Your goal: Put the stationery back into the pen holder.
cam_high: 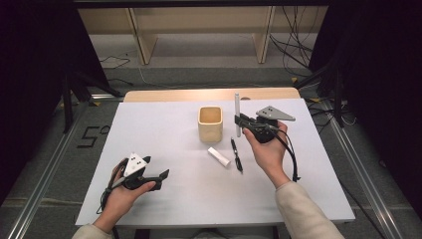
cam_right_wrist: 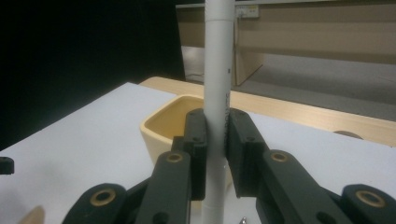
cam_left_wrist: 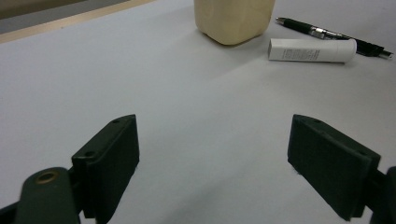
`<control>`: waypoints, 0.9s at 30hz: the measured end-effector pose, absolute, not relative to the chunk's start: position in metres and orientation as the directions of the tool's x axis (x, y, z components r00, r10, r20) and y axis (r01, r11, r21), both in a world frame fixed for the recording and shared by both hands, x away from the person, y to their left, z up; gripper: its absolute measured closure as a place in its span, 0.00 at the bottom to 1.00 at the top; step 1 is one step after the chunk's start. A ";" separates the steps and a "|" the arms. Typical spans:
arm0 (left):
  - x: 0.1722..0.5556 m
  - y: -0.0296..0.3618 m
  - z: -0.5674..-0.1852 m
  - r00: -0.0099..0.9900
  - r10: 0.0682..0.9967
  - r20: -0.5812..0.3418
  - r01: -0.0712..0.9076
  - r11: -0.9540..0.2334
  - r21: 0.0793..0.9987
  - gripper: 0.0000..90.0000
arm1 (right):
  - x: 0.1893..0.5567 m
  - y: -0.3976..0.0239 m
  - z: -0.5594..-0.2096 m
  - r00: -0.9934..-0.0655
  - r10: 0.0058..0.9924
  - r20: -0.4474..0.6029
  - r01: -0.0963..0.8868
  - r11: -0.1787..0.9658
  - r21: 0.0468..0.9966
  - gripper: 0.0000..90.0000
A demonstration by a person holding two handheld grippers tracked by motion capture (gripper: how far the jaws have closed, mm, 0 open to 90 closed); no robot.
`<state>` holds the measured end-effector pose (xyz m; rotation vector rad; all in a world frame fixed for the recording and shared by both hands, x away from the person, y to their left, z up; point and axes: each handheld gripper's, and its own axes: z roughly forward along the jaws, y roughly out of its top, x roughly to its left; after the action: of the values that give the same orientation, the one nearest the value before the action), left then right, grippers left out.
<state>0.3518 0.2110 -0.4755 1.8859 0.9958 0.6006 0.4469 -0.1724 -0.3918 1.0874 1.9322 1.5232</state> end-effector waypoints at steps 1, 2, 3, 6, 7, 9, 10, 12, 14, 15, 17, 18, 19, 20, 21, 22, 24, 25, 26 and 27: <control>0.352 0.211 -0.475 0.559 0.829 0.010 0.396 -0.278 0.875 0.18 | 0.448 -0.171 -0.392 -0.590 0.798 0.123 0.306 0.080 0.949 0.88; 0.352 0.211 -0.475 0.560 0.828 0.012 0.395 -0.279 0.875 0.18 | 0.448 -0.171 -0.391 -0.591 0.797 0.123 0.304 0.079 0.949 0.88; 0.352 0.211 -0.475 0.560 0.829 0.010 0.396 -0.278 0.875 0.18 | 0.449 -0.170 -0.391 -0.591 0.797 0.123 0.303 0.078 0.950 0.88; 0.352 0.211 -0.475 0.559 0.829 0.010 0.396 -0.278 0.875 0.18 | 0.450 -0.168 -0.390 -0.593 0.795 0.127 0.302 0.074 0.950 0.88; 0.352 0.211 -0.475 0.560 0.829 0.010 0.395 -0.278 0.876 0.18 | 0.451 -0.166 -0.390 -0.595 0.794 0.125 0.301 0.075 0.951 0.88; 0.352 0.211 -0.475 0.561 0.828 0.011 0.394 -0.279 0.876 0.18 | 0.452 -0.166 -0.389 -0.595 0.794 0.125 0.299 0.075 0.951 0.88; 0.352 0.211 -0.475 0.561 0.828 0.011 0.394 -0.279 0.875 0.18 | 0.453 -0.165 -0.389 -0.595 0.794 0.126 0.298 0.073 0.952 0.88; 0.352 0.211 -0.476 0.560 0.828 0.010 0.394 -0.277 0.876 0.18 | 0.454 -0.165 -0.388 -0.595 0.794 0.125 0.298 0.073 0.952 0.88; 0.352 0.210 -0.476 0.561 0.828 0.011 0.394 -0.279 0.876 0.18 | 0.455 -0.165 -0.388 -0.594 0.795 0.123 0.295 0.072 0.953 0.88; 0.352 0.210 -0.476 0.561 0.827 0.011 0.394 -0.279 0.876 0.18 | 0.456 -0.165 -0.387 -0.594 0.795 0.125 0.296 0.071 0.952 0.88; 0.352 0.210 -0.476 0.561 0.828 0.009 0.395 -0.277 0.876 0.18 | 0.457 -0.164 -0.387 -0.595 0.794 0.127 0.295 0.069 0.953 0.88; 0.352 0.210 -0.476 0.561 0.828 0.009 0.395 -0.277 0.876 0.18 | 0.458 -0.164 -0.386 -0.593 0.795 0.127 0.295 0.069 0.953 0.88; 0.352 0.210 -0.476 0.561 0.828 0.009 0.395 -0.277 0.876 0.18 | 0.458 -0.164 -0.386 -0.594 0.794 0.127 0.294 0.068 0.953 0.88; 0.352 0.210 -0.476 0.561 0.828 0.009 0.395 -0.277 0.876 0.18 | 0.459 -0.163 -0.386 -0.595 0.794 0.126 0.293 0.068 0.954 0.88; 0.352 0.210 -0.476 0.561 0.828 0.009 0.394 -0.277 0.876 0.18 | 0.460 -0.162 -0.385 -0.594 0.794 0.128 0.295 0.067 0.953 0.88; 0.352 0.211 -0.476 0.560 0.828 0.009 0.394 -0.277 0.876 0.18 | 0.460 -0.162 -0.385 -0.595 0.793 0.129 0.294 0.066 0.954 0.88; 0.352 0.211 -0.476 0.560 0.828 0.010 0.395 -0.277 0.876 0.18 | 0.461 -0.161 -0.384 -0.595 0.793 0.129 0.292 0.063 0.954 0.88; 0.352 0.211 -0.475 0.561 0.828 0.012 0.393 -0.279 0.876 0.18 | 0.463 -0.159 -0.384 -0.596 0.793 0.129 0.291 0.063 0.955 0.88; 0.352 0.211 -0.475 0.561 0.828 0.012 0.393 -0.279 0.876 0.18 | 0.463 -0.159 -0.384 -0.596 0.793 0.129 0.291 0.063 0.955 0.88; 0.352 0.211 -0.475 0.561 0.828 0.012 0.393 -0.279 0.876 0.18 | 0.463 -0.159 -0.384 -0.597 0.792 0.131 0.291 0.062 0.955 0.88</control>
<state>0.3519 0.2109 -0.4754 1.8862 0.9918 0.6017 0.4630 -0.1588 -0.3839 1.0781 1.9169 1.5547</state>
